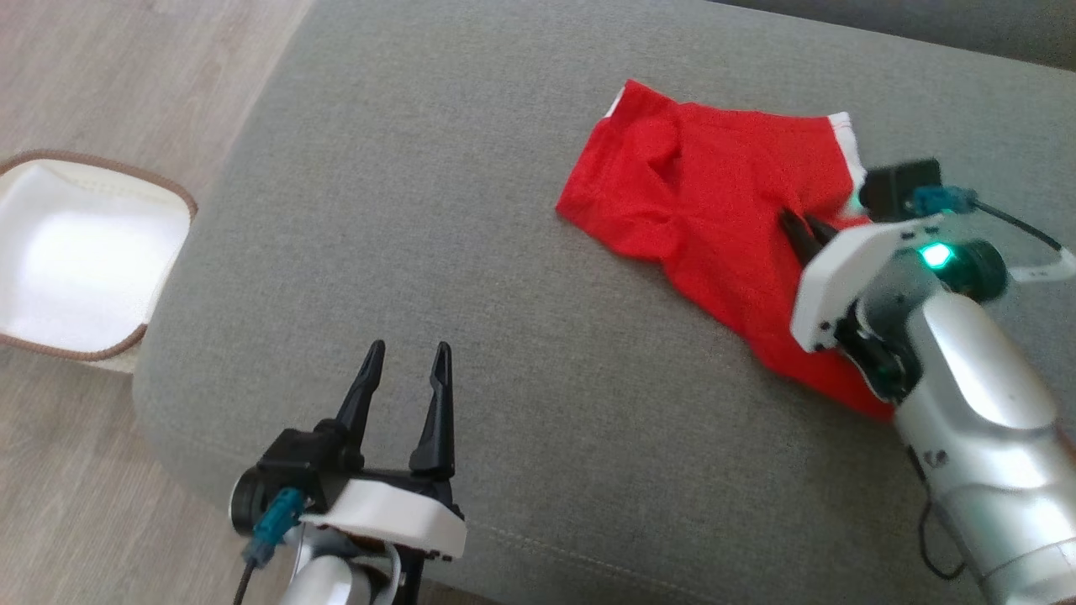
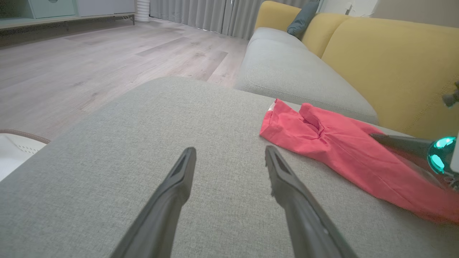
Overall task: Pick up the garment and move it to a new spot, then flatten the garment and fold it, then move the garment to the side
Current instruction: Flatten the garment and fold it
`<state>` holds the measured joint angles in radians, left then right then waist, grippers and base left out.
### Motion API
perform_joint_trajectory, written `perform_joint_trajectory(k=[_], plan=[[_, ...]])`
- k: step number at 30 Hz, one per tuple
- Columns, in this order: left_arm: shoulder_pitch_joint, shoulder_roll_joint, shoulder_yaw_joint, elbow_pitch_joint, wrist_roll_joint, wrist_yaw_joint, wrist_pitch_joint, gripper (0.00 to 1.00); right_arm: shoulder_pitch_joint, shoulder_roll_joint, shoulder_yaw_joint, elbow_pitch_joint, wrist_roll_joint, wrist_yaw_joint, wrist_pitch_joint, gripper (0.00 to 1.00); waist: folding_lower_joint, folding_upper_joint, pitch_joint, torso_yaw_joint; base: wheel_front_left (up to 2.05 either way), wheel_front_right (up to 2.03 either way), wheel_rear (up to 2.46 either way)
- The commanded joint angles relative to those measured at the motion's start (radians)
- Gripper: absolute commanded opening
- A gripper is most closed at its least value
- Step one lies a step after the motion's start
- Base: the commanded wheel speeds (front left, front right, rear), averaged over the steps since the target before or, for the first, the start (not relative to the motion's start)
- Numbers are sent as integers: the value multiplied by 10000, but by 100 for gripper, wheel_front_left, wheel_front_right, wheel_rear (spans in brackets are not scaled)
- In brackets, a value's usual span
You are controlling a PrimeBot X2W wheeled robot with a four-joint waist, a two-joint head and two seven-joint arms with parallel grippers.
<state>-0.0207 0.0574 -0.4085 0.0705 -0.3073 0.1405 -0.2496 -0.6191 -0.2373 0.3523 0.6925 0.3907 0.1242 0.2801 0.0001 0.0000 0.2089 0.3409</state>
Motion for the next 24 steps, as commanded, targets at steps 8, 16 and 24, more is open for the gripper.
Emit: perform_joint_trajectory(k=[8, 16, 24], plan=[[-346, -62, 371, -367, 180, 3, -122, 100, -251, 260, 2130, -2349, 170, 65, -869, 0, -1, 0, -67, -290, 0, 0, 0], [-355, -68, 469, -466, 220, 28, -122, 100, 726, 163, 4375, -3748, -719, 65, -1247, 0, -1, 0, 18, -453, 0, 0, 0], [-391, -70, 484, -457, 205, 65, -122, 100, 1574, 528, 5217, -3409, -1521, 65, -1851, 57, -1, 0, 24, -720, 0, 0, 0]])
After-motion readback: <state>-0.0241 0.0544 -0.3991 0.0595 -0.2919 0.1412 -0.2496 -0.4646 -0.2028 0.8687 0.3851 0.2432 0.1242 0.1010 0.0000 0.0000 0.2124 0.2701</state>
